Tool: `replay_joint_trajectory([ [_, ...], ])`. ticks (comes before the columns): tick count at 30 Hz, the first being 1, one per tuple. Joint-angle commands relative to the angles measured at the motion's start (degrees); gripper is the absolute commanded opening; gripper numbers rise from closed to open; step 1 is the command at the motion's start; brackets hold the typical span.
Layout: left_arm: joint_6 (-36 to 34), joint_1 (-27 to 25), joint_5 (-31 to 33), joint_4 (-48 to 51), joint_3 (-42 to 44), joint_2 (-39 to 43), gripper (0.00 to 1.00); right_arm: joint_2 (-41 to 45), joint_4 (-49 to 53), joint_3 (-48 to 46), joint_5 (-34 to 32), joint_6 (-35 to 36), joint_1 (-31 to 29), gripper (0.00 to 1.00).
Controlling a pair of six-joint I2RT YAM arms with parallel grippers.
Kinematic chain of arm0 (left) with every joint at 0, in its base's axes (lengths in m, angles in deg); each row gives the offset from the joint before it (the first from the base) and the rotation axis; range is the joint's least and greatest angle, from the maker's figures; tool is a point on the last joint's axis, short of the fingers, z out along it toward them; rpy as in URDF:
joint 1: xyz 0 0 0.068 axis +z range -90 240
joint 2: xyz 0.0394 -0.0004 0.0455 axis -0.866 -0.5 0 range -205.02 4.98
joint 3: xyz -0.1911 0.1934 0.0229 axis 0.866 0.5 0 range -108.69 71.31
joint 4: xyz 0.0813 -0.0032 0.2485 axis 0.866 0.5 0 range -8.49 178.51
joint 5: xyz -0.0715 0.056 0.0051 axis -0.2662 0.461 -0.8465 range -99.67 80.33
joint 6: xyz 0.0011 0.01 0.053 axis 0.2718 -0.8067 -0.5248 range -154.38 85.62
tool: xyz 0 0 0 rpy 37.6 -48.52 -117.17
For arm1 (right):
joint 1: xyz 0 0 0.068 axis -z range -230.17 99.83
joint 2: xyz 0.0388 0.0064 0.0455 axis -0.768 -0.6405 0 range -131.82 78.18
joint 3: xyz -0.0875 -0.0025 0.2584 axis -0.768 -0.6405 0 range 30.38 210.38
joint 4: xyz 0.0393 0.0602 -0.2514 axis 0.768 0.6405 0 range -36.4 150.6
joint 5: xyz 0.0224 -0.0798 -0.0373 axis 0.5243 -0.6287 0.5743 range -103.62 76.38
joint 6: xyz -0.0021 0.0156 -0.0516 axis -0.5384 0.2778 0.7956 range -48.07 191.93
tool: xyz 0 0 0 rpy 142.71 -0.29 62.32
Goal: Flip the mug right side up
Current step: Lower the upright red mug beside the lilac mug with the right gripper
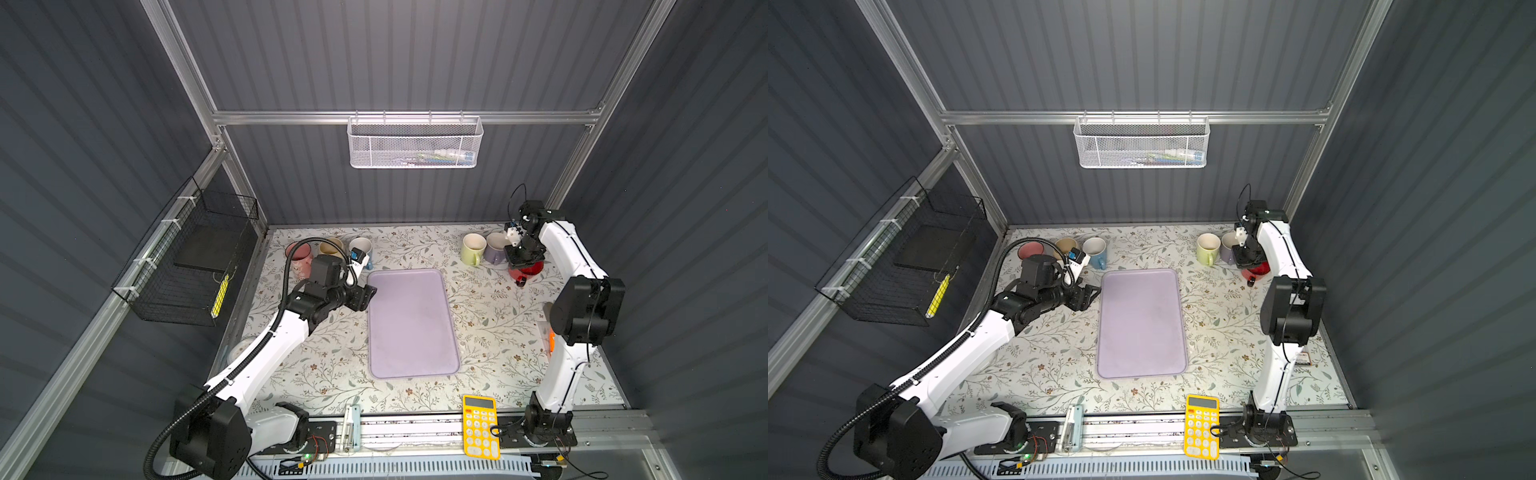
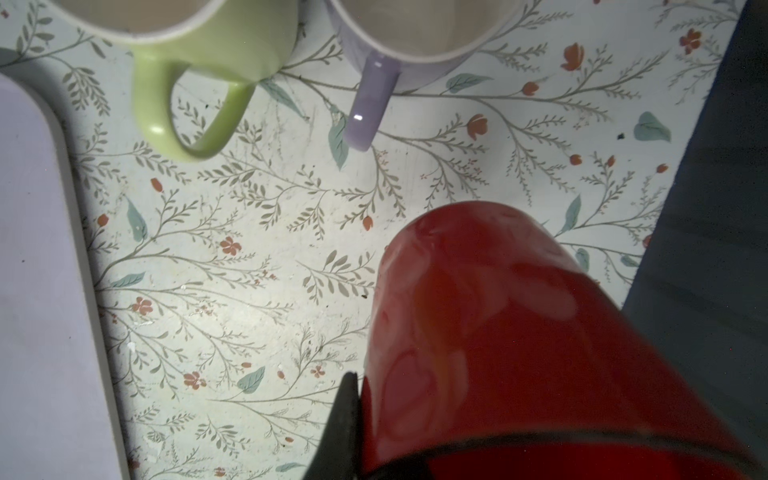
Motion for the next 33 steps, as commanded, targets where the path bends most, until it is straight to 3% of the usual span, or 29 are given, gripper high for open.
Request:
replay_joint_trajectory([
  [1,-1.21,0.39,-0.20,-0.48,0.60,-0.34,0.72,-2.13,1.83,4.65,-2.09,2.07,0.75,0.00],
  [25,-2.10,0.40,-0.01,-0.54,0.41,-1.31,0.72,-19.84,-2.97,26.30,-2.79,2.90,4.66,0.00],
  [33,-2.28,0.44,0.09,-0.53,0.43,-1.40,0.72,-22.71,-6.79,27.24,-1.33,2.04,4.73,0.00],
])
